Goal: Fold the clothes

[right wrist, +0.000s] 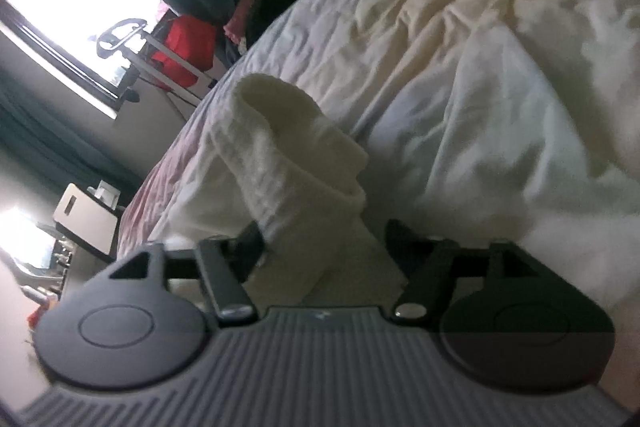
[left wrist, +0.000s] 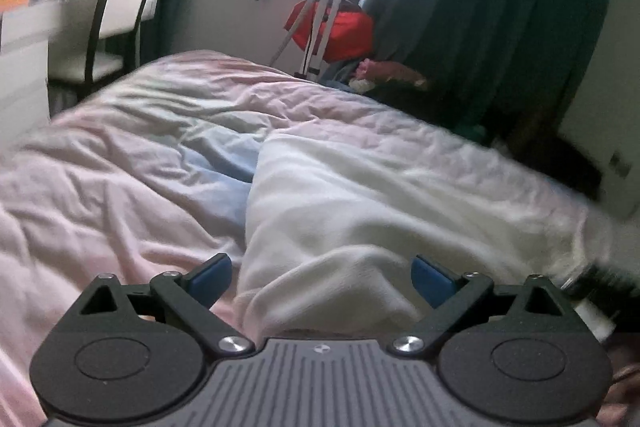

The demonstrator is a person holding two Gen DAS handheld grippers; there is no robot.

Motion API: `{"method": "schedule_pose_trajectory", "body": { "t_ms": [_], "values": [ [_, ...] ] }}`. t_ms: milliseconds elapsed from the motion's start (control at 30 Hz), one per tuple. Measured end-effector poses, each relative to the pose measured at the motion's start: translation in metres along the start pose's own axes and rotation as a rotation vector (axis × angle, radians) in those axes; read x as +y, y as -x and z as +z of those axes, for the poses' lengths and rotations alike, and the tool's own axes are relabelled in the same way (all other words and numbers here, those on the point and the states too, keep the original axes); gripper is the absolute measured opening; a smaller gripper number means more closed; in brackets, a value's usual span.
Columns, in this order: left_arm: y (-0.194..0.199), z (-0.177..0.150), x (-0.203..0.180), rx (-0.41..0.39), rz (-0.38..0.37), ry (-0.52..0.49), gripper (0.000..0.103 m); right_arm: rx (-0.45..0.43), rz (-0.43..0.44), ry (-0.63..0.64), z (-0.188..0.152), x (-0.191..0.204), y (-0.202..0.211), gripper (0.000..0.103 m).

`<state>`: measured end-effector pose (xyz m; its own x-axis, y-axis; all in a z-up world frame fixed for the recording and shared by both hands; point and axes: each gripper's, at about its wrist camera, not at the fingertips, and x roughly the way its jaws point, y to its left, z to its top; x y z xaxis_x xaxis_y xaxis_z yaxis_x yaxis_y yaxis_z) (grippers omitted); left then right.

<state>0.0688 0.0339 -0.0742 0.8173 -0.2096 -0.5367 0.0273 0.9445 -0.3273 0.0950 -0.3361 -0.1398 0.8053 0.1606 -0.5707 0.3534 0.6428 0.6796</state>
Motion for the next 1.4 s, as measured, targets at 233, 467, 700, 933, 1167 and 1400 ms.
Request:
{"method": "schedule_pose_trajectory", "body": {
  "t_ms": [233, 467, 700, 933, 1167, 1400],
  "values": [
    [-0.024, 0.012, 0.051, 0.115, -0.237, 0.364, 0.101, 0.076, 0.073, -0.09, -0.009, -0.012, -0.022, 0.087],
    [-0.056, 0.003, 0.093, 0.202, -0.233, 0.606, 0.1, 0.019, 0.268, -0.058, -0.01, 0.005, -0.003, 0.089],
    [-0.061, 0.0, 0.094, 0.245, -0.258, 0.588, 0.099, 0.029, 0.242, -0.054, -0.013, 0.006, -0.007, 0.088],
    [-0.056, 0.001, 0.089, 0.248, -0.258, 0.536, 0.082, 0.036, 0.092, 0.024, -0.017, 0.012, -0.014, 0.047],
    [-0.038, 0.015, 0.081, 0.182, -0.326, 0.472, 0.048, -0.041, 0.151, 0.037, -0.016, 0.023, 0.021, 0.033],
    [-0.037, 0.048, 0.027, 0.154, -0.518, 0.429, 0.041, -0.116, 0.227, -0.034, 0.019, 0.028, 0.069, 0.031]
  ]
}}
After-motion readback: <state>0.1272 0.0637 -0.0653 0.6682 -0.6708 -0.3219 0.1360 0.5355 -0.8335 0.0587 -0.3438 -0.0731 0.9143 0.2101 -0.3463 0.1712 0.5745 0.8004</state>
